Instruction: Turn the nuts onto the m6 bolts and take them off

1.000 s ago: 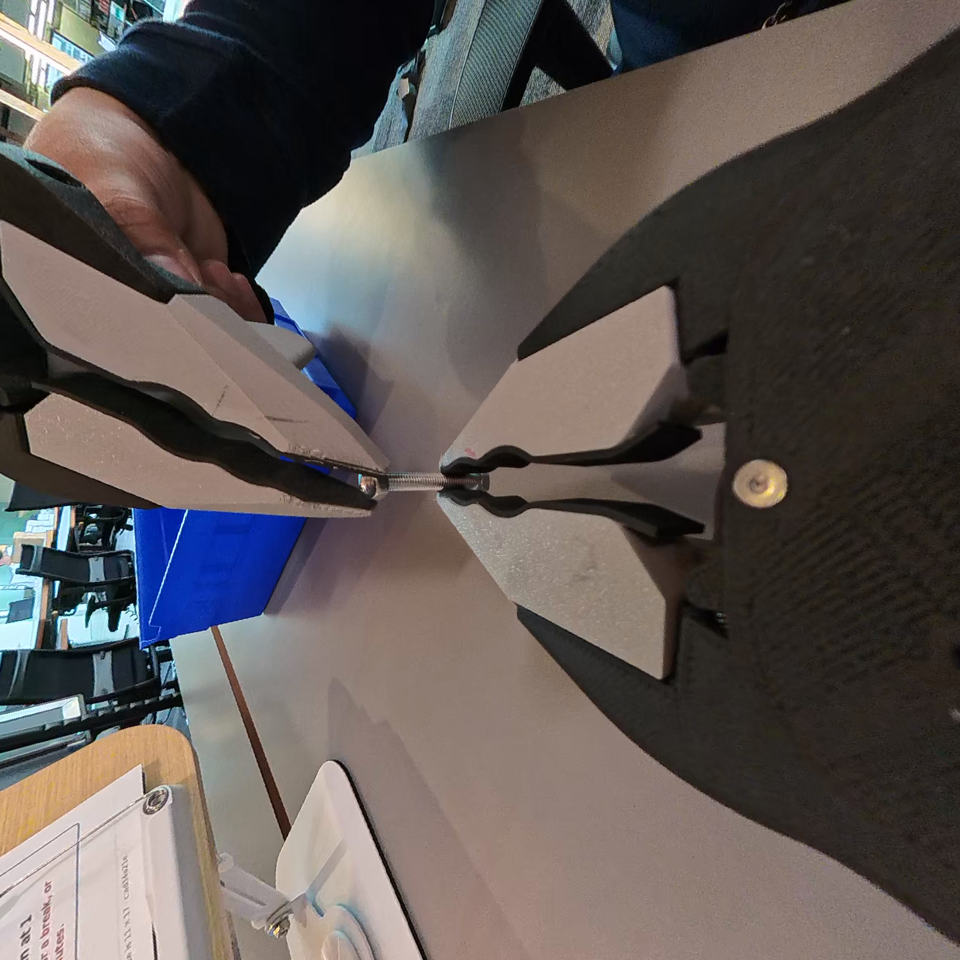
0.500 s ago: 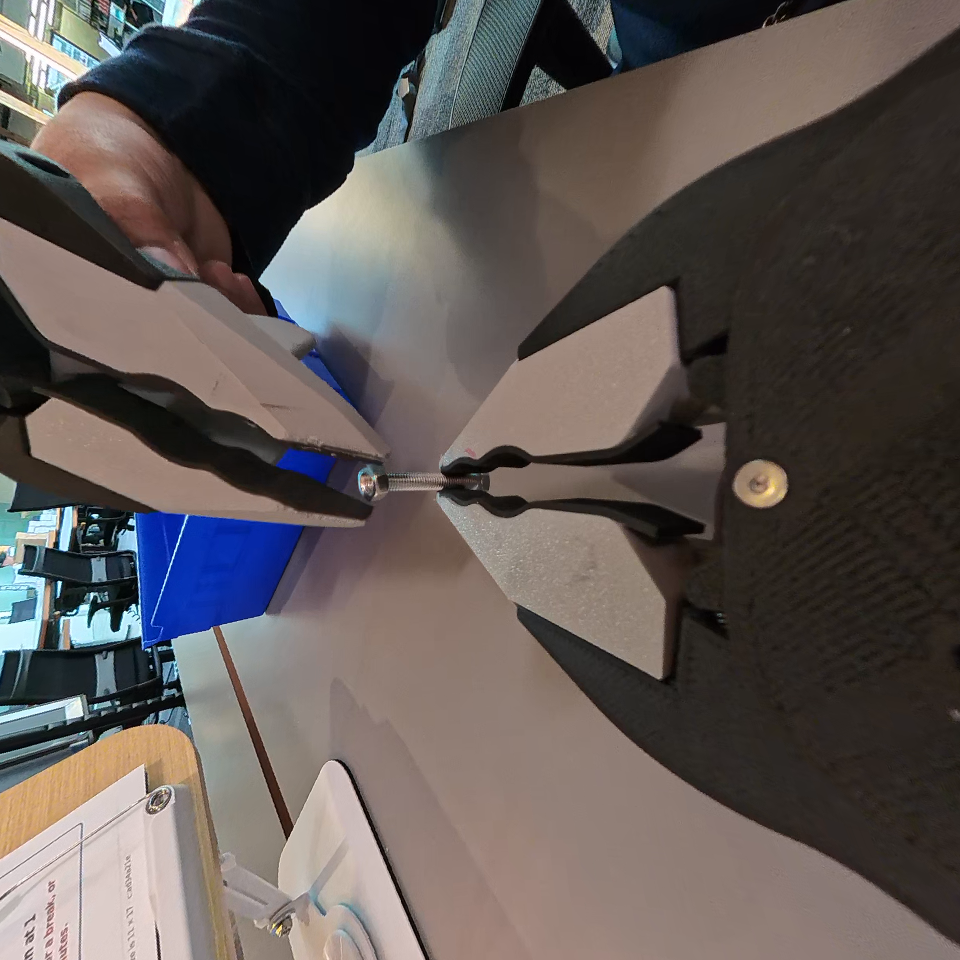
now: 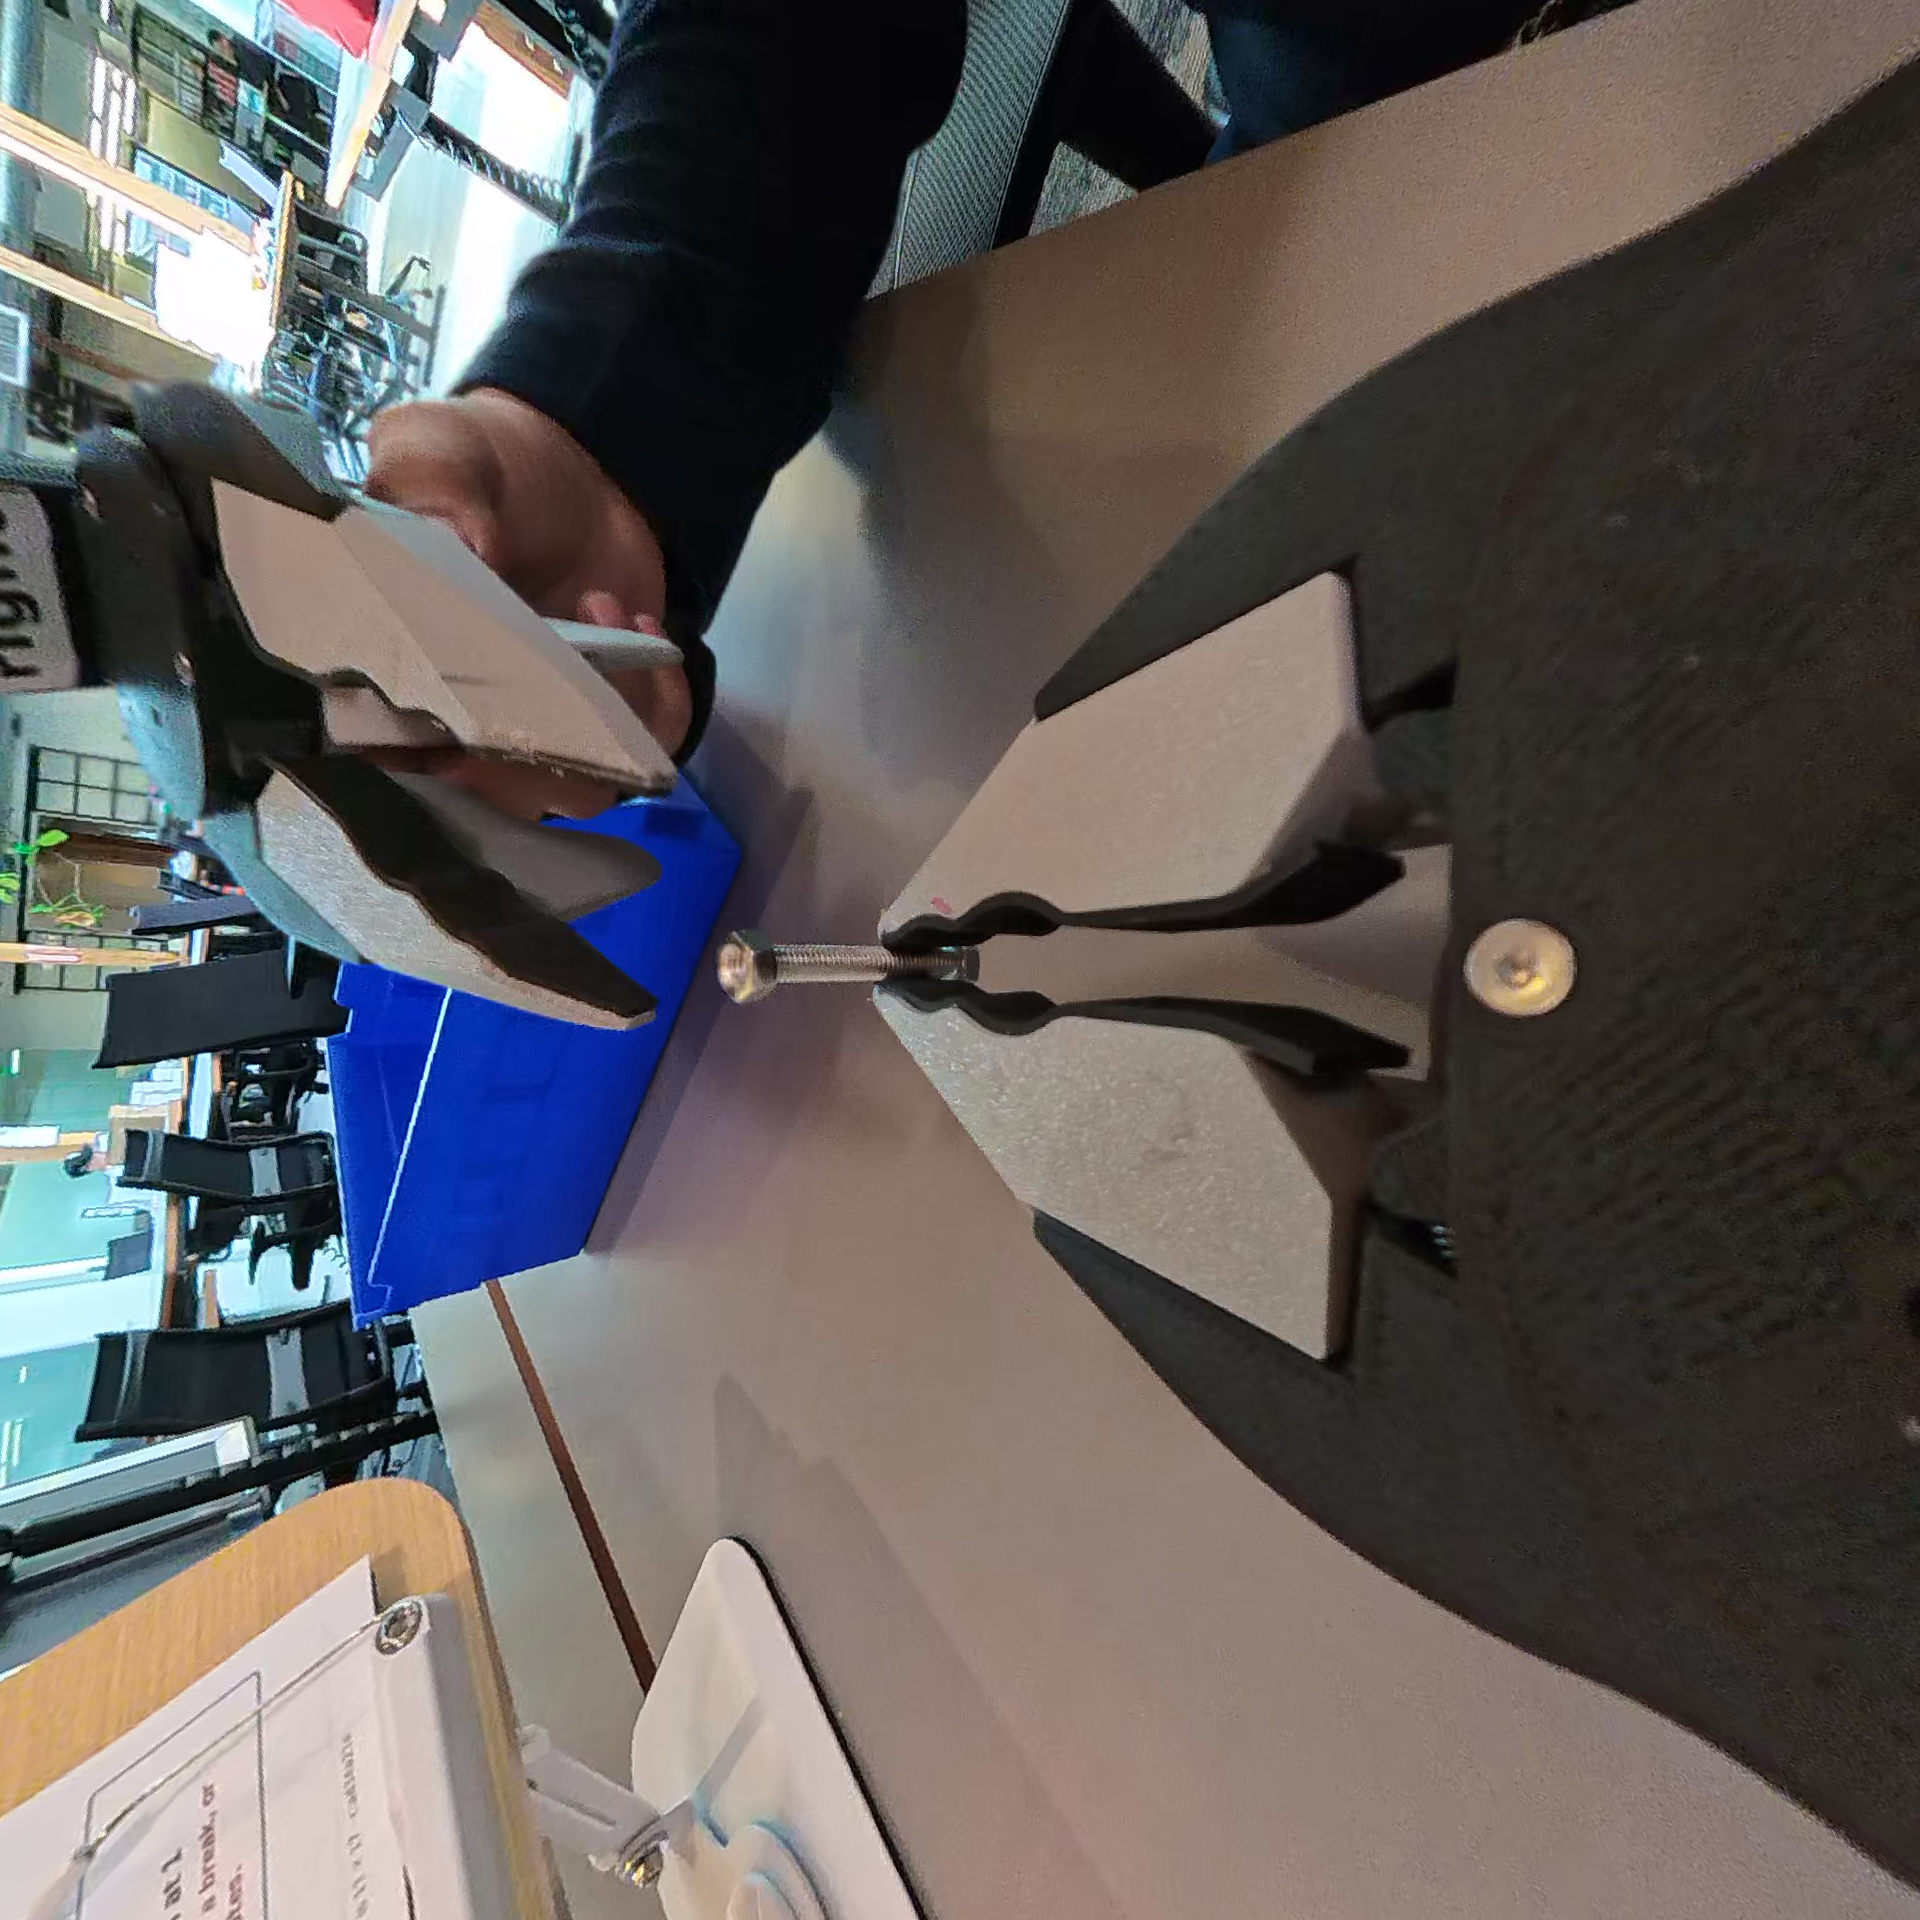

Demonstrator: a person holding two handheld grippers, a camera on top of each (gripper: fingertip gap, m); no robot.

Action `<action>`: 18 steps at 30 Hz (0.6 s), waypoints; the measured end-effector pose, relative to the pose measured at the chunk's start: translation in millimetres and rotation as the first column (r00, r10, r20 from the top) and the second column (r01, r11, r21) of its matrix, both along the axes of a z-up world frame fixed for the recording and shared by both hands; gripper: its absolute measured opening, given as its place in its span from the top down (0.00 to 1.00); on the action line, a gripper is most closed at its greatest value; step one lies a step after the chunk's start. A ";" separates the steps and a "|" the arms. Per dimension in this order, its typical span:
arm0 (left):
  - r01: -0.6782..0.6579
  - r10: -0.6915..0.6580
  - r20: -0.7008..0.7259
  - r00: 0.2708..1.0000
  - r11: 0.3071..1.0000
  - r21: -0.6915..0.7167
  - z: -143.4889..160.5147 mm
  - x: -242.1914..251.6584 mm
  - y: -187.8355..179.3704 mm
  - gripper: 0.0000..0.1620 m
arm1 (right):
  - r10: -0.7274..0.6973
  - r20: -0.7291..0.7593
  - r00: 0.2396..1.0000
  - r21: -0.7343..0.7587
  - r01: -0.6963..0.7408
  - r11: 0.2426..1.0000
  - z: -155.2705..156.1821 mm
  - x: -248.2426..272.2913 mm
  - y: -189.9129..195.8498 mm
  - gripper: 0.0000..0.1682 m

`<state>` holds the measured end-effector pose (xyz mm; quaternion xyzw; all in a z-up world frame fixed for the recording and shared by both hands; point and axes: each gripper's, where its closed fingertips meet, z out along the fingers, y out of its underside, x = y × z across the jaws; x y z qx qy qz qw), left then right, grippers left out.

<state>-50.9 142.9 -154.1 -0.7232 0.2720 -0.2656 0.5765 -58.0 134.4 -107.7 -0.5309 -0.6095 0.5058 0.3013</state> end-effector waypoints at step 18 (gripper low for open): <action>0.246 -0.245 -0.015 0.969 0.967 0.065 7.9 33.0 -33.3 0.98 | 0.232 -0.069 0.970 0.044 -0.230 0.972 2.2 22.4 -30.0 0.93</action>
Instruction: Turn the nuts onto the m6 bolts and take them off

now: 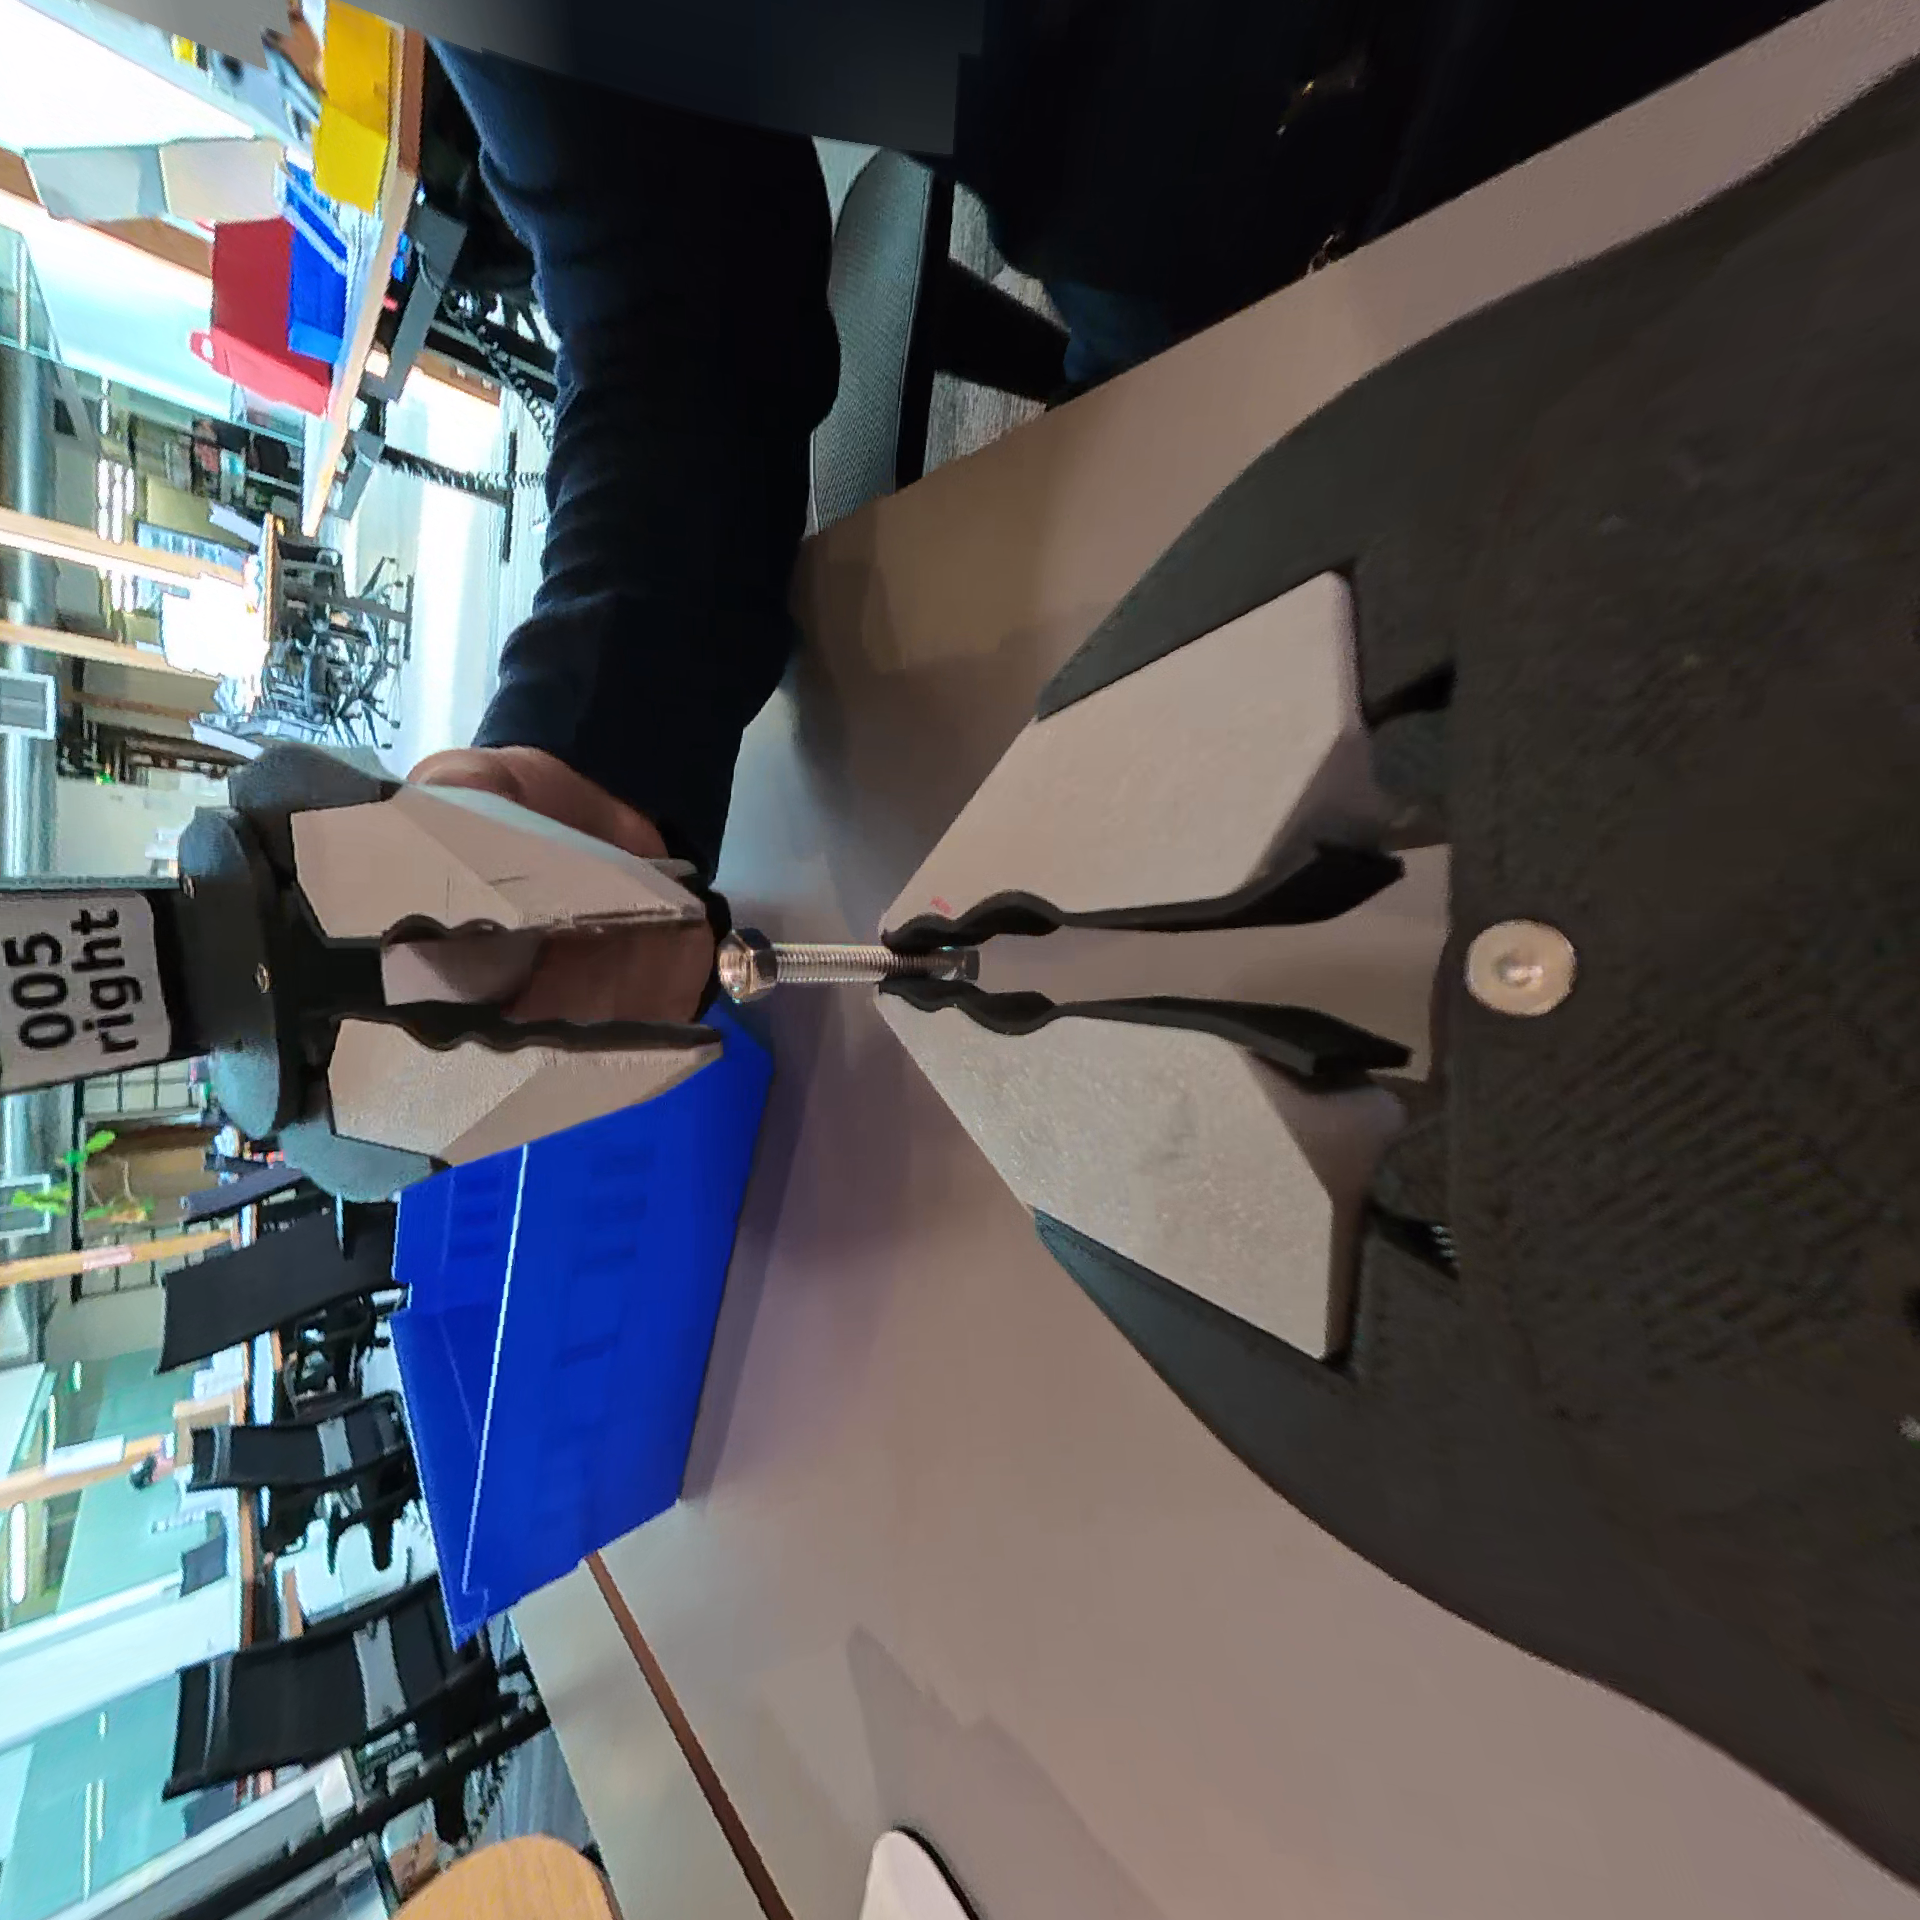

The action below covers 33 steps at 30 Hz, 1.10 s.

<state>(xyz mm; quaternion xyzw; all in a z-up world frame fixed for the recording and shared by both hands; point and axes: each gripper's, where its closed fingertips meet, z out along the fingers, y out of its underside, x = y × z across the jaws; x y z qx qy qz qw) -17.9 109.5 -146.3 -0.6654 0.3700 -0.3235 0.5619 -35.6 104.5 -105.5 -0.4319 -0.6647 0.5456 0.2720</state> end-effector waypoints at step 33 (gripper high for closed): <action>-0.123 0.121 -0.029 0.992 0.981 -0.147 -17.4 -14.5 18.0 0.98 | -0.107 0.085 0.991 0.004 0.107 0.994 -20.8 -8.4 18.9 1.00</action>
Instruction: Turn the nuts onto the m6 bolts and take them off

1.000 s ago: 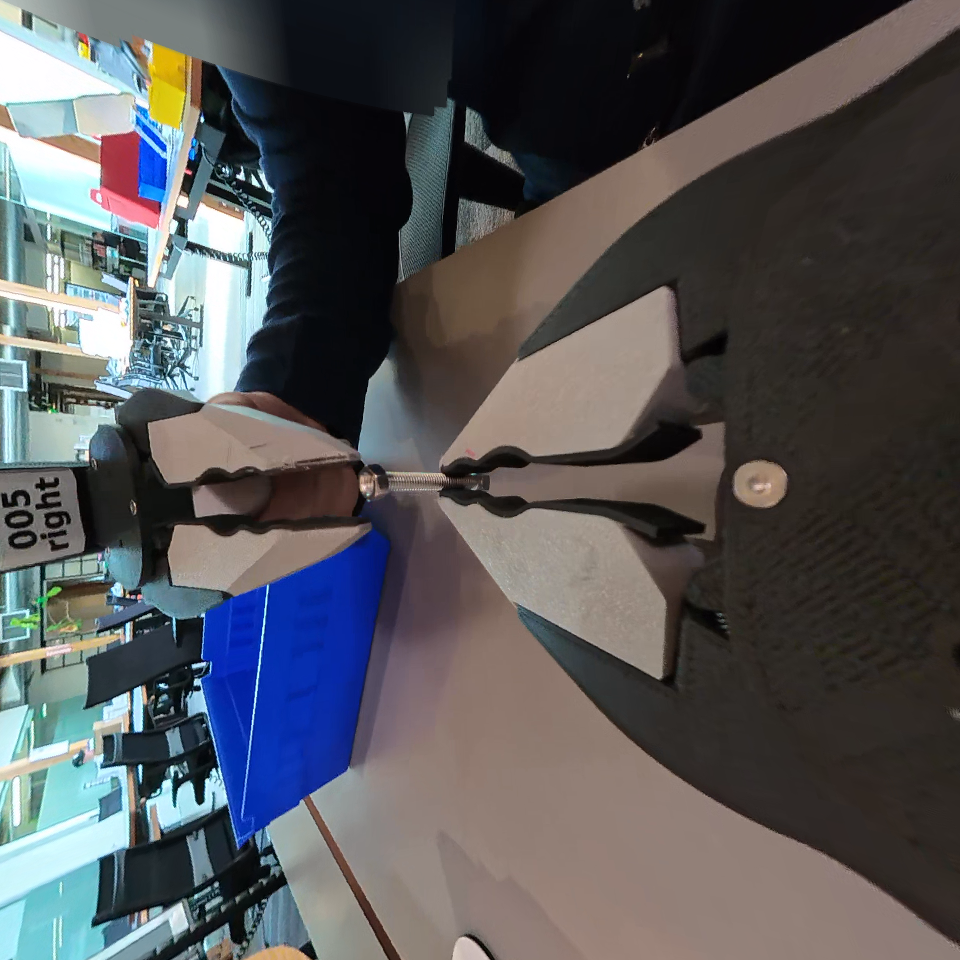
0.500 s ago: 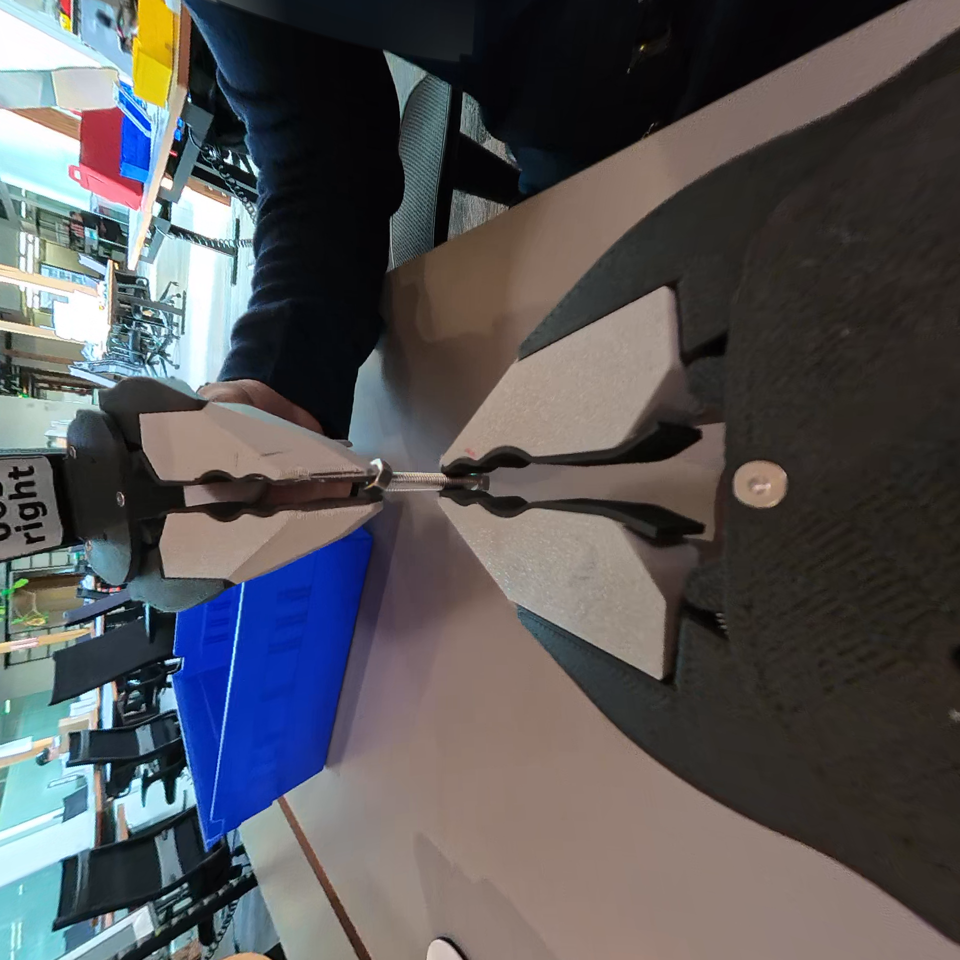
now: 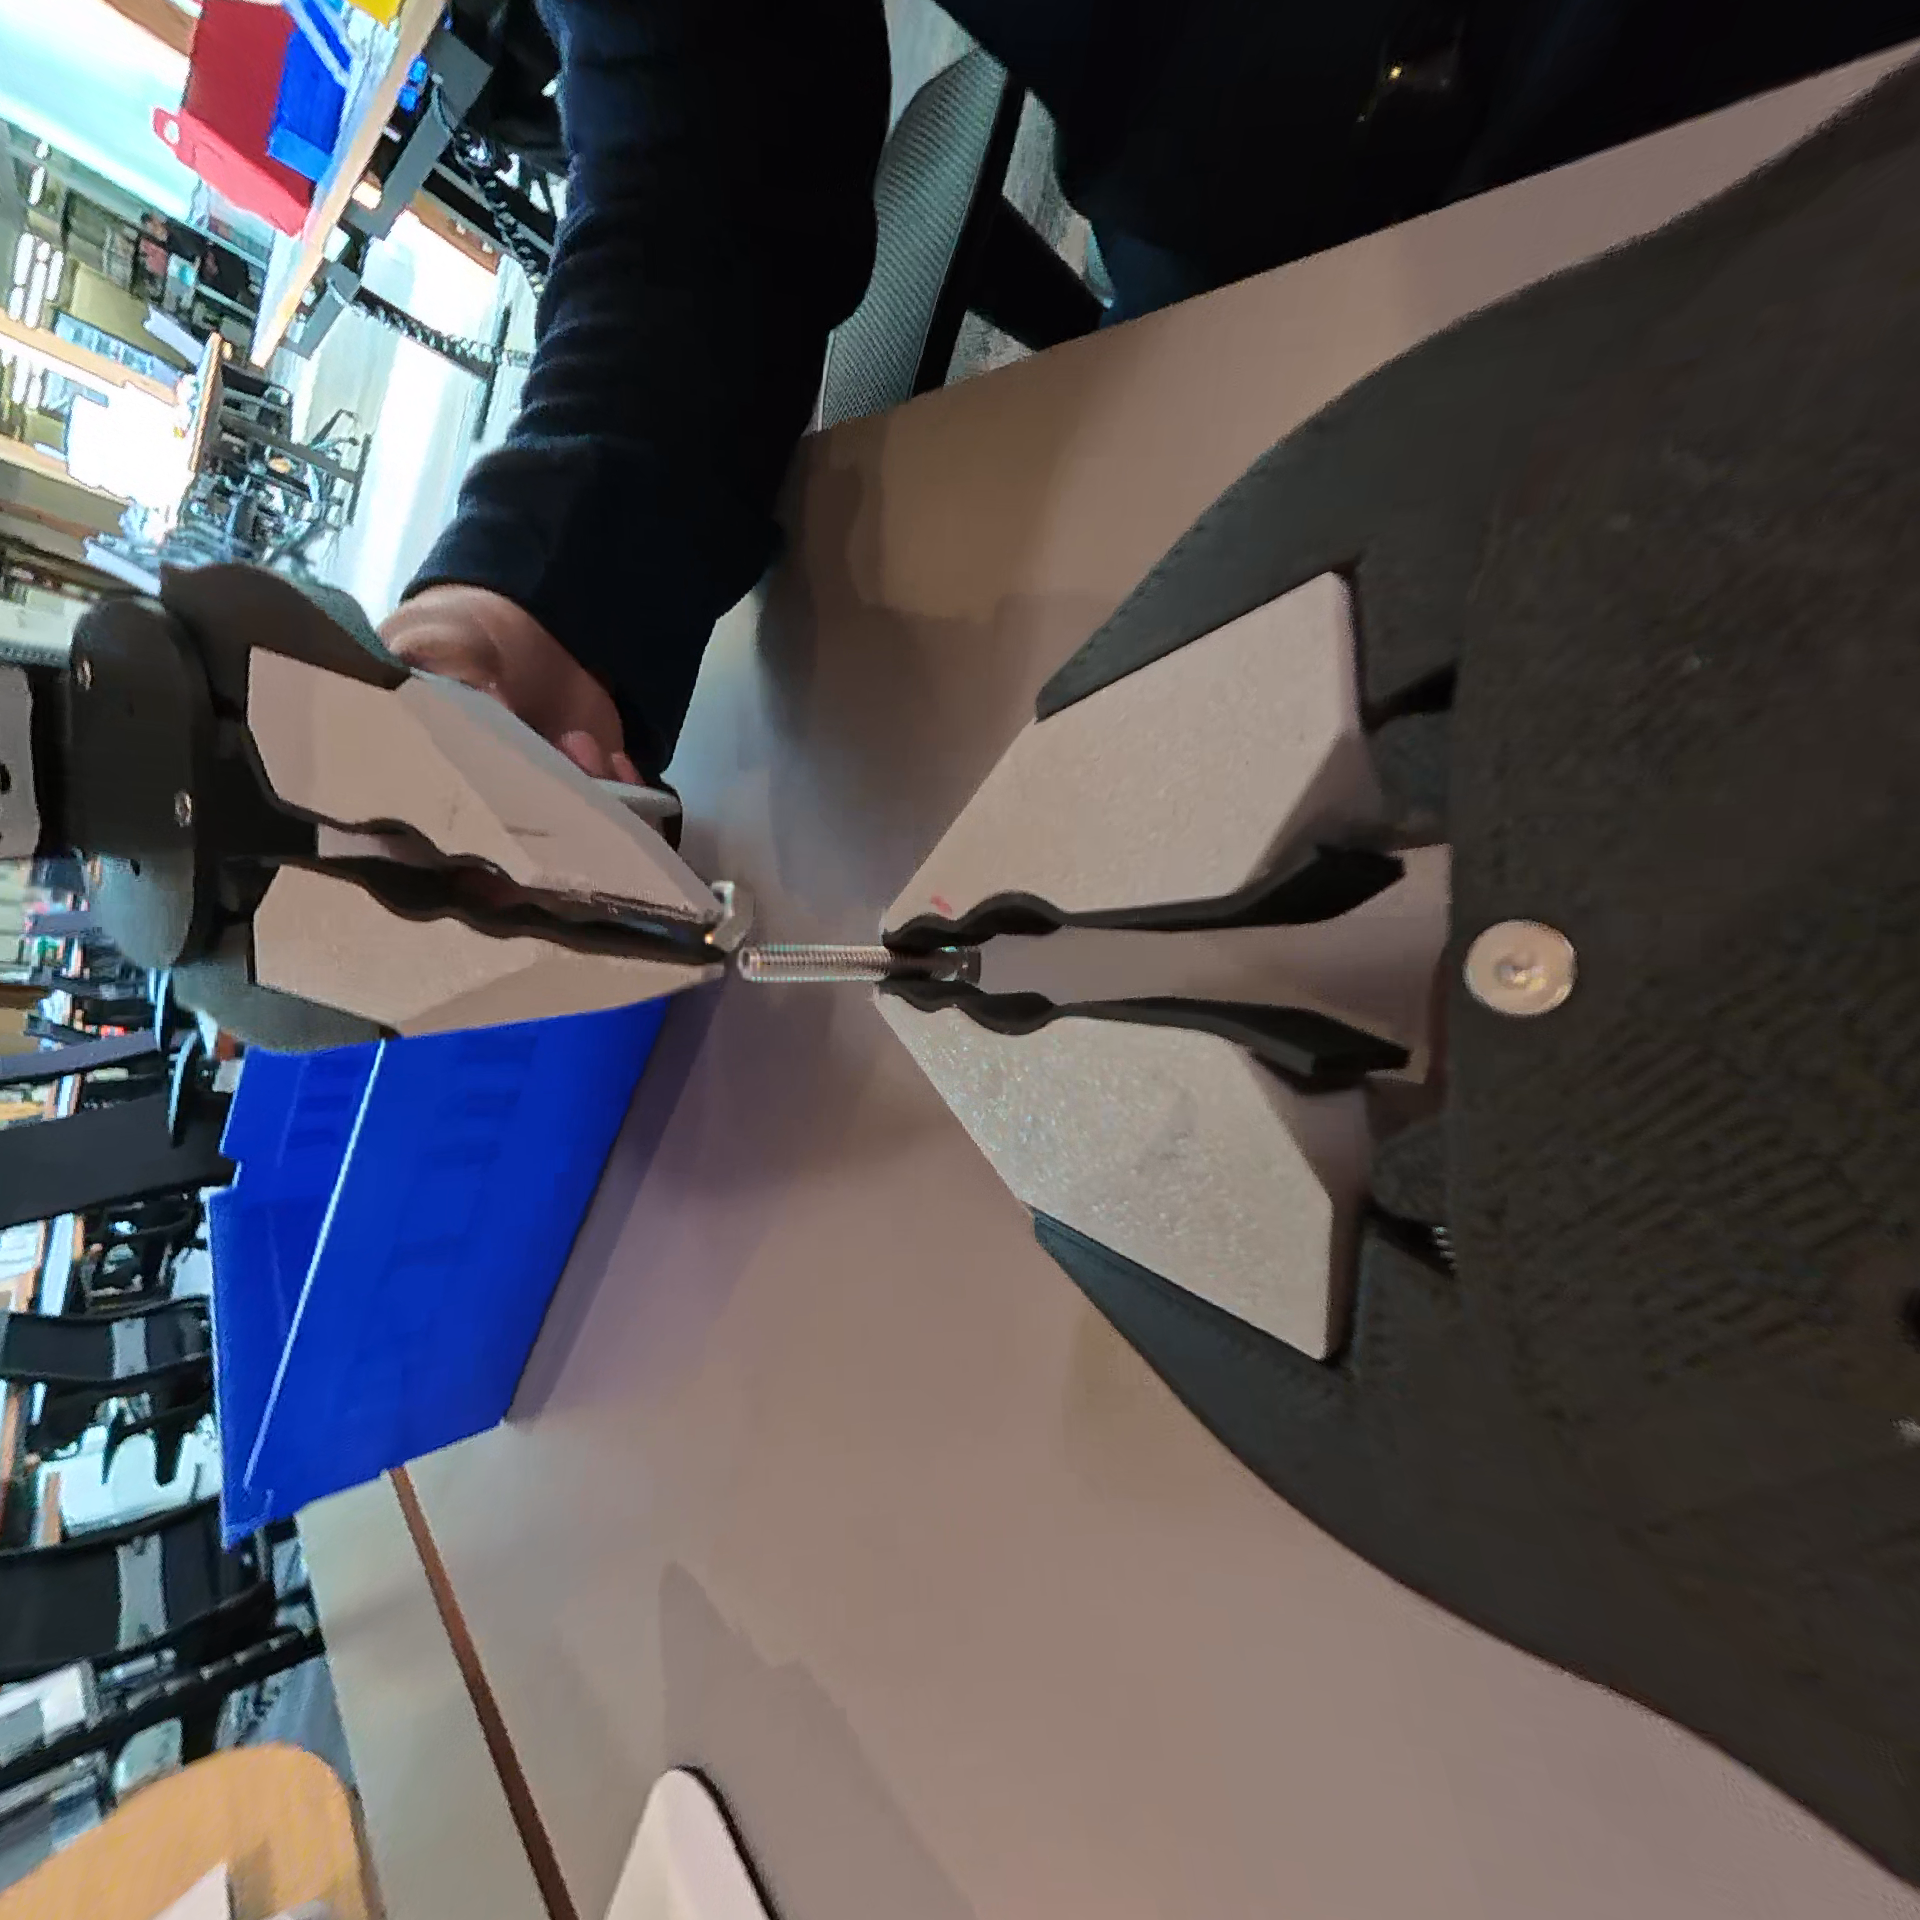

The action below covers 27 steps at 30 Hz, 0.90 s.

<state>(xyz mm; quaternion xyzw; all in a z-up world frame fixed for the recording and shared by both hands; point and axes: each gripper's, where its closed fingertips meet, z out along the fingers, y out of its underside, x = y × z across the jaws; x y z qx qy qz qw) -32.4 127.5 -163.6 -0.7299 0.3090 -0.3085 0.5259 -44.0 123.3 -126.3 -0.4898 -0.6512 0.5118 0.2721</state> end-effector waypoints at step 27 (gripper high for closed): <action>-0.094 0.094 0.015 0.995 0.996 -0.011 0.5 -18.7 11.5 0.98 | -0.104 0.072 0.992 -0.083 0.110 0.990 -10.4 -11.7 12.3 0.92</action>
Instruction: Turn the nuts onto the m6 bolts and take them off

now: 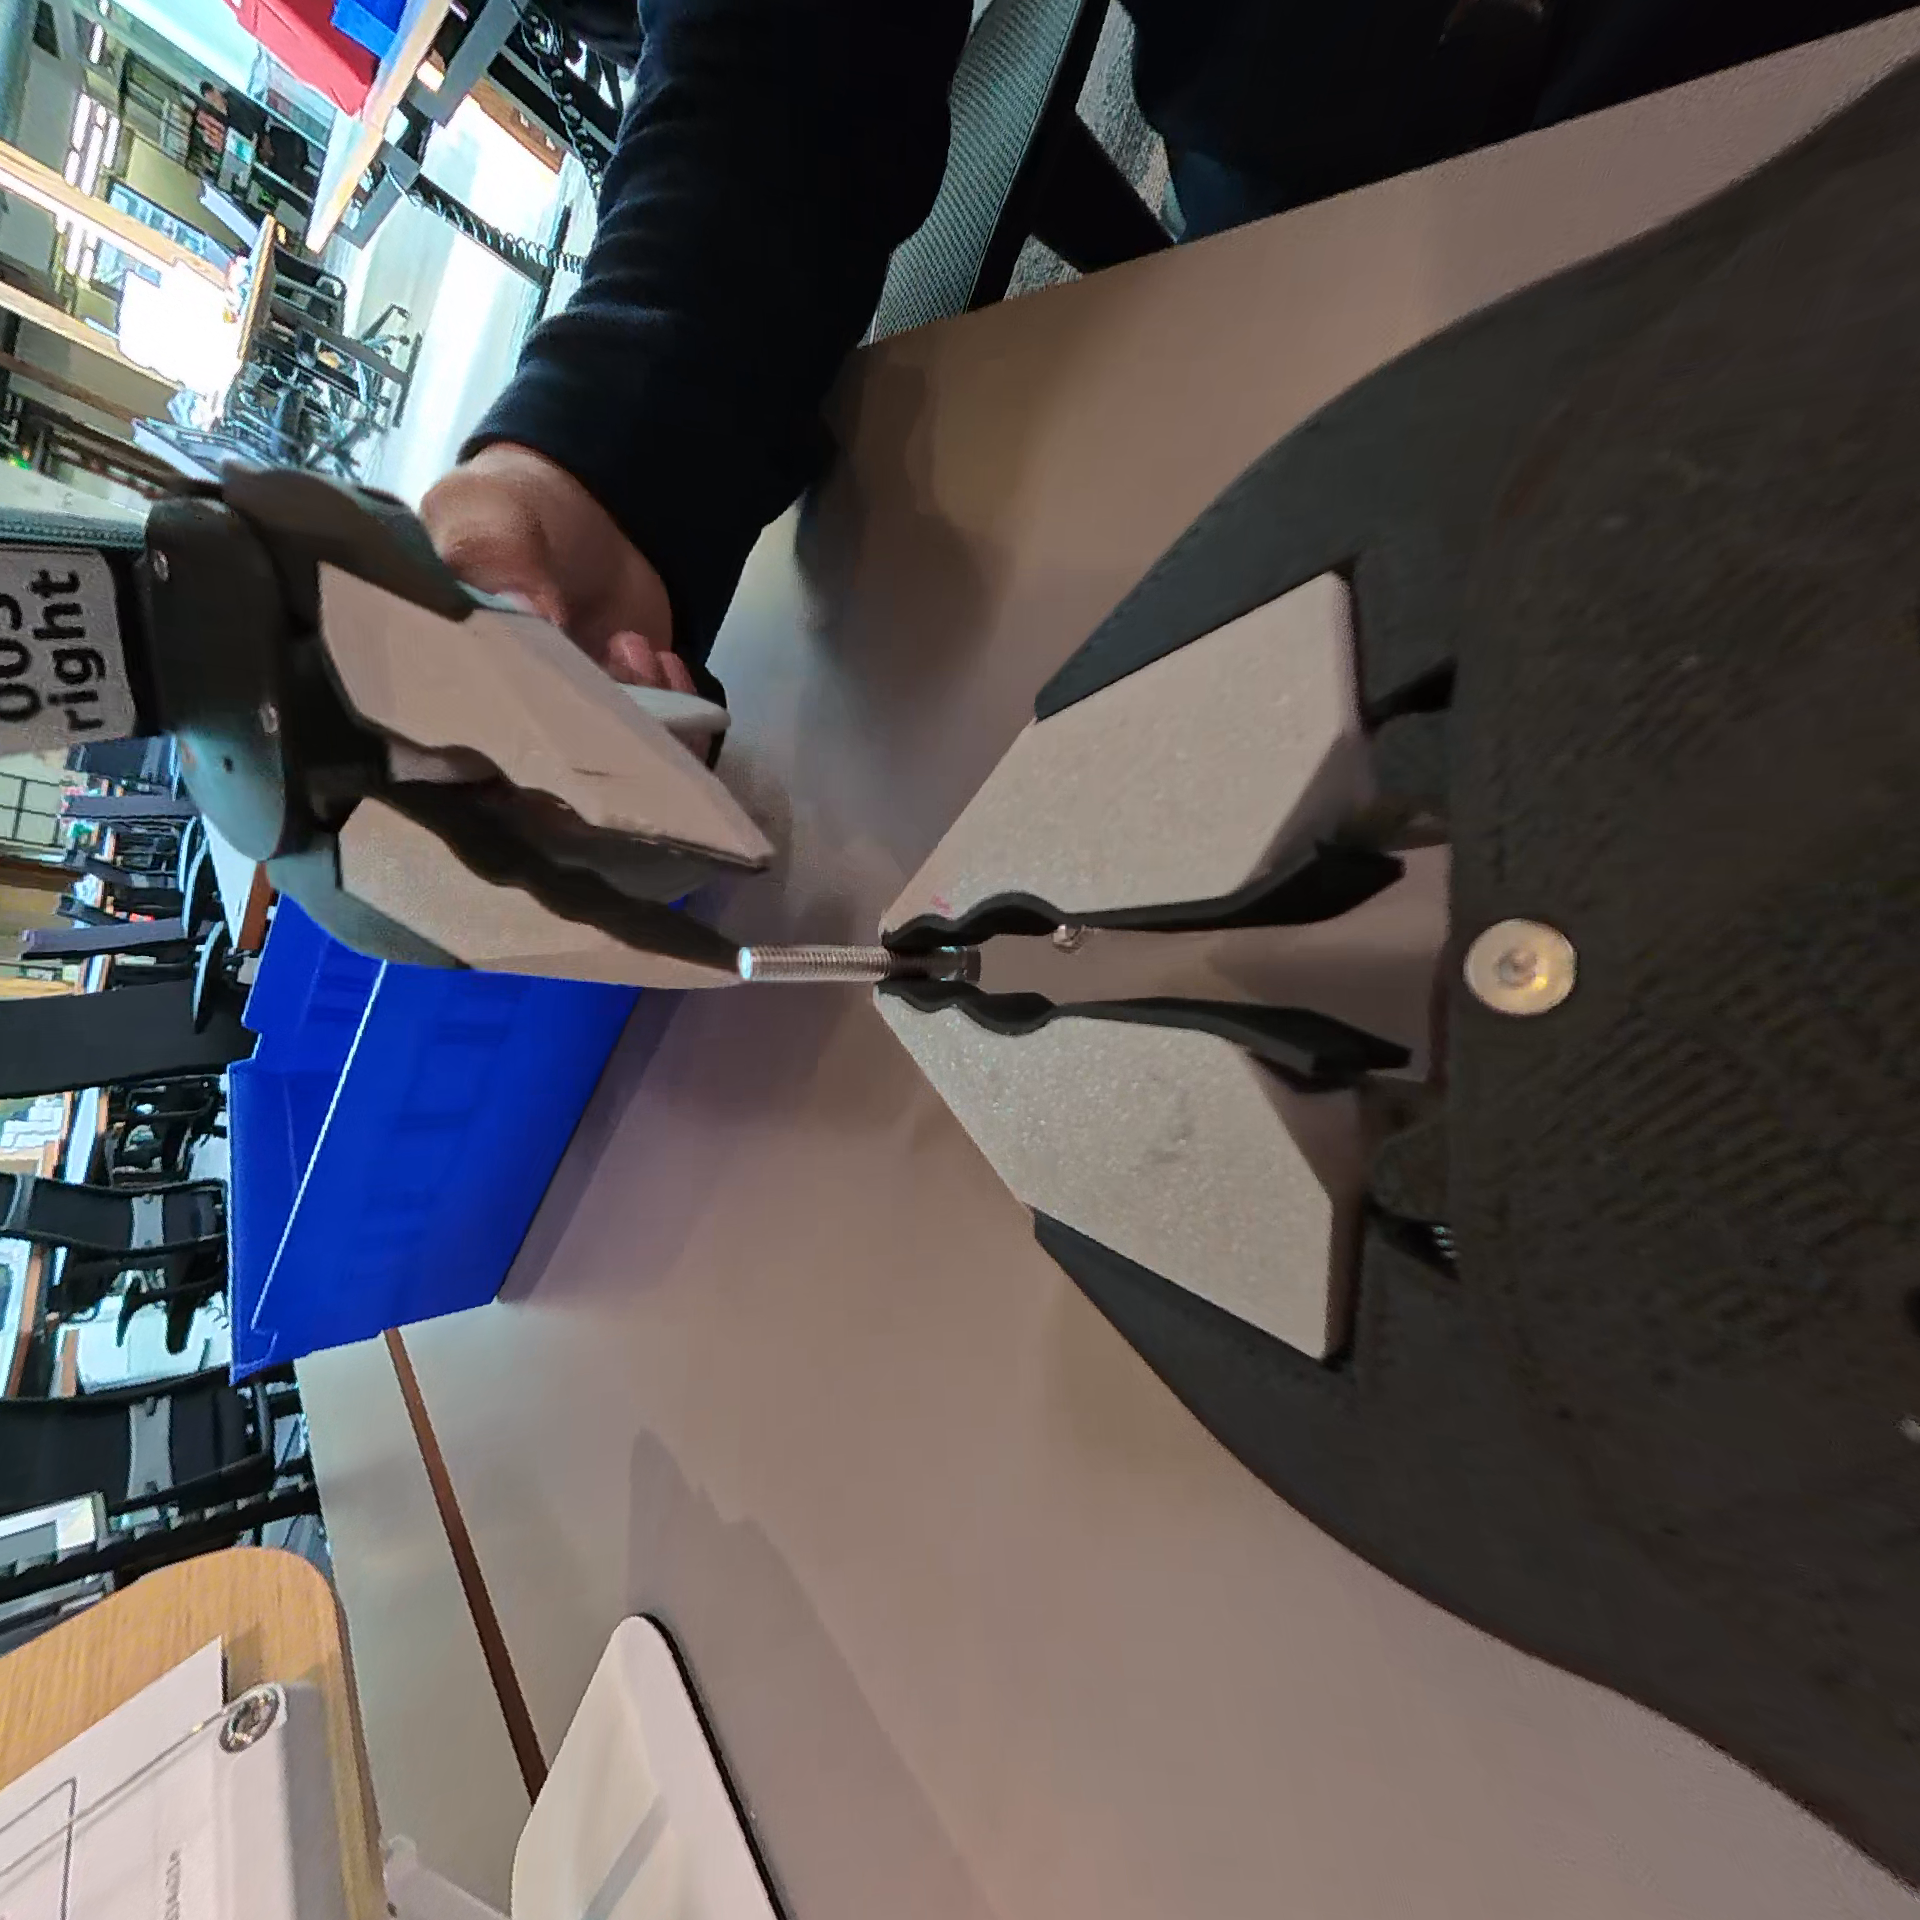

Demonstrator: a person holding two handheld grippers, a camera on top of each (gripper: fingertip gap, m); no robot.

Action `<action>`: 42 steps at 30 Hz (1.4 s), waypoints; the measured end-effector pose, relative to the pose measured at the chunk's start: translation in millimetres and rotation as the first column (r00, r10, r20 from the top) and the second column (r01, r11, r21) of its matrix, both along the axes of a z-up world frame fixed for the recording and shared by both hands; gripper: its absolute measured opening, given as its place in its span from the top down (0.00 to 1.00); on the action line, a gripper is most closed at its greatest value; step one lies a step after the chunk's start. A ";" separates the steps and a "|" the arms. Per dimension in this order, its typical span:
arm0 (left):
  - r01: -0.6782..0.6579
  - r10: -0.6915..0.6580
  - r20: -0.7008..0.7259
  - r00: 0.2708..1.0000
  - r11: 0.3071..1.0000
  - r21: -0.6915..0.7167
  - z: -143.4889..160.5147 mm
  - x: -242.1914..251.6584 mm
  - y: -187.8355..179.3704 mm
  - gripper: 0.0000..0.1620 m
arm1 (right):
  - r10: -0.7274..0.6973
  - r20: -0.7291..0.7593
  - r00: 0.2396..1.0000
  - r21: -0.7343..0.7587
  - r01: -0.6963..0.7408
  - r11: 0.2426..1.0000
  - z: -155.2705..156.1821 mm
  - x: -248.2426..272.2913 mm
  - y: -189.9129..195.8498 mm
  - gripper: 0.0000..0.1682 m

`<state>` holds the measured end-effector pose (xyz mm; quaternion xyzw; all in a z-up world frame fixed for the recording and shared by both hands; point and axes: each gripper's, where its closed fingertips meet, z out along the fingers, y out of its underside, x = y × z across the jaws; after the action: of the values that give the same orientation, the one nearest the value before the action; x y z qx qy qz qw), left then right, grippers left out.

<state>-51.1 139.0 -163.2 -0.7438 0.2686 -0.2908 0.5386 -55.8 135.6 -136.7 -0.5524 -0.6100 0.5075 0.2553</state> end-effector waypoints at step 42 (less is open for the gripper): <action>0.076 -0.078 0.099 0.992 0.997 0.023 16.5 17.0 -10.9 0.98 | 0.018 -0.046 0.999 0.020 -0.017 1.000 10.8 -9.1 -19.5 0.99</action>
<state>-34.1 128.1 -146.6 -0.7122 0.2727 -0.3454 0.5469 -64.8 116.1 -125.9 -0.5325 -0.6137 0.5164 0.2703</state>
